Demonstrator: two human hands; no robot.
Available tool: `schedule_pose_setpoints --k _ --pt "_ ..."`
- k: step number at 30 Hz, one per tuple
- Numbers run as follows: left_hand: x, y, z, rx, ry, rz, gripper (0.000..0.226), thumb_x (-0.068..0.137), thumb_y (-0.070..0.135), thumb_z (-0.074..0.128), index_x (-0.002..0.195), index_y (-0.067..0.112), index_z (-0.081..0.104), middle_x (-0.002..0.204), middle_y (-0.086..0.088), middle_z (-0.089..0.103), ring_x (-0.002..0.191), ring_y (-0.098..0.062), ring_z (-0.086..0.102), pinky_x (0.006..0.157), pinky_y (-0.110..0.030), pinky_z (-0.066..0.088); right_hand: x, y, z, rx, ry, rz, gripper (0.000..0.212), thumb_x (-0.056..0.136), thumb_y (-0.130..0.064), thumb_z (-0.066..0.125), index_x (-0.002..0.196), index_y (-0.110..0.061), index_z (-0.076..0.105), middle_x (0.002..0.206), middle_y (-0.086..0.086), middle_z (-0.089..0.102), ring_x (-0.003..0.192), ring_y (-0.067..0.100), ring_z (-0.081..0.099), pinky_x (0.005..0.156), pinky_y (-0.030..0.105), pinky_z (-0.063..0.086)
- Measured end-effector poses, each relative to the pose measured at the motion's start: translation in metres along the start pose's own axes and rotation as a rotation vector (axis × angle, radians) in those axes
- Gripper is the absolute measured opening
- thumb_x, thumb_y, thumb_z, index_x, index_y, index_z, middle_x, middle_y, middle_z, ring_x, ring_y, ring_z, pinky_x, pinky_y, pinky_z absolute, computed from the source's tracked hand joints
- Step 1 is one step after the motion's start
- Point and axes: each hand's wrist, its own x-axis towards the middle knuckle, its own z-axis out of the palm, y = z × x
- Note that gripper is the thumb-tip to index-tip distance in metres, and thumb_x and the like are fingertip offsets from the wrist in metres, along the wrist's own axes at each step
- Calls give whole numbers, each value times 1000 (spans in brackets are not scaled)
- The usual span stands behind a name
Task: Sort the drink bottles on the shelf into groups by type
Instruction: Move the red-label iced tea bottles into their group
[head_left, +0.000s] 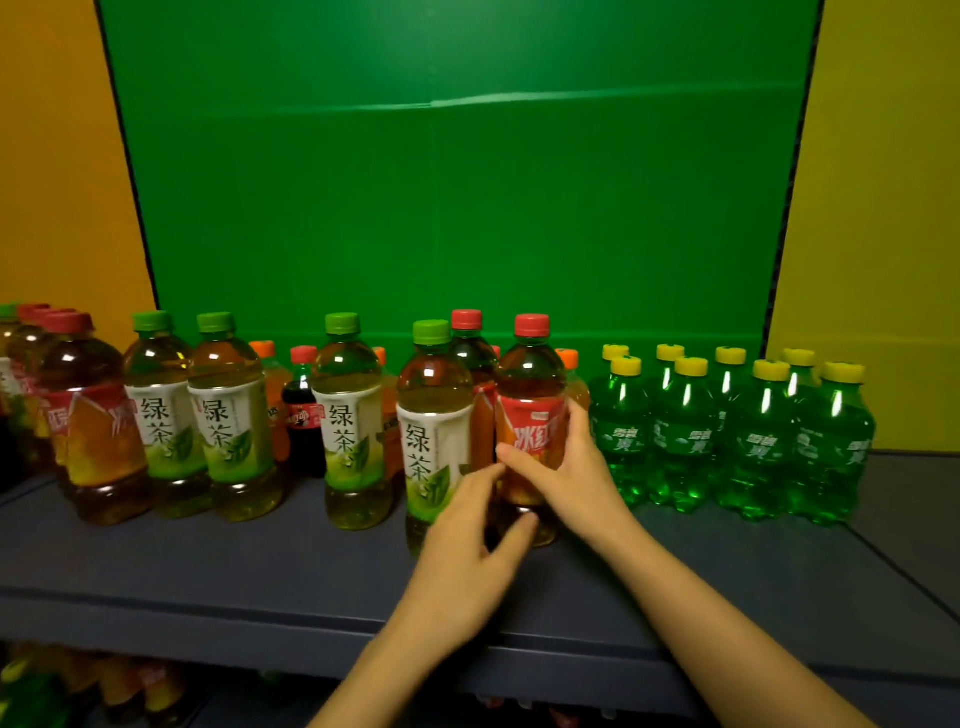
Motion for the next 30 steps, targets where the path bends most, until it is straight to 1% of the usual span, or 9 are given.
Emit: schedule_pose_setpoints --k 3,5,8,14,17,19,21,25,30 --pt "-3 -6 3 2 -57 -22 68 89 29 57 146 24 20 147 16 30 133 4 29 112 -22 27 -3 4 15 43 63 64 68 73 -31 75 128 -20 37 116 -2 59 108 14 58 79 10 42" --pt "-4 -7 1 2 -44 -51 79 90 33 55 149 25 3 145 23 17 134 8 18 107 -10 18 -4 6 18 61 95 61 68 73 -31 75 129 -20 38 116 -4 59 107 11 58 83 13 43" --pt "-1 -13 -6 -17 -21 -77 83 90 36 54 147 25 -5 143 24 10 132 9 10 103 -8 13 -5 6 18 55 136 53 61 74 -30 74 123 -22 40 113 -5 59 101 8 58 90 24 46" --pt "10 -27 -12 -41 17 -69 84 89 31 57 149 22 0 154 11 17 137 1 20 103 -12 20 -8 8 13 55 188 42 49 75 -23 73 113 -26 42 103 -7 60 93 3 58 79 16 44" --pt "22 -30 -4 -32 42 -101 90 87 29 59 148 16 -6 155 1 15 141 -12 20 113 -30 25 -8 11 13 60 218 45 48 75 -21 74 111 -25 44 102 -5 61 94 10 60 83 25 45" --pt "33 -29 3 -13 76 -131 93 87 25 61 147 11 -9 155 -6 11 143 -19 15 116 -37 22 -8 11 13 58 235 44 47 74 -18 74 111 -25 44 101 -5 61 92 9 59 81 23 45" --pt "45 -30 10 -11 131 -183 94 85 20 62 146 5 -7 153 -13 15 141 -25 18 115 -37 21 -9 9 13 65 247 47 47 74 -16 73 111 -24 45 98 -7 60 89 4 58 75 18 43" --pt "67 -34 17 -85 252 -319 85 79 14 70 143 5 15 141 -17 37 130 -30 39 106 -36 33 -12 9 10 69 262 47 46 73 -13 74 106 -27 46 92 -13 59 85 -2 57 70 14 43" --pt "78 -40 20 -88 296 -328 74 72 17 77 131 6 35 126 -14 51 115 -29 51 95 -37 42 -13 9 5 70 277 37 40 72 -13 75 95 -32 47 89 -13 60 80 -3 58 63 5 45"
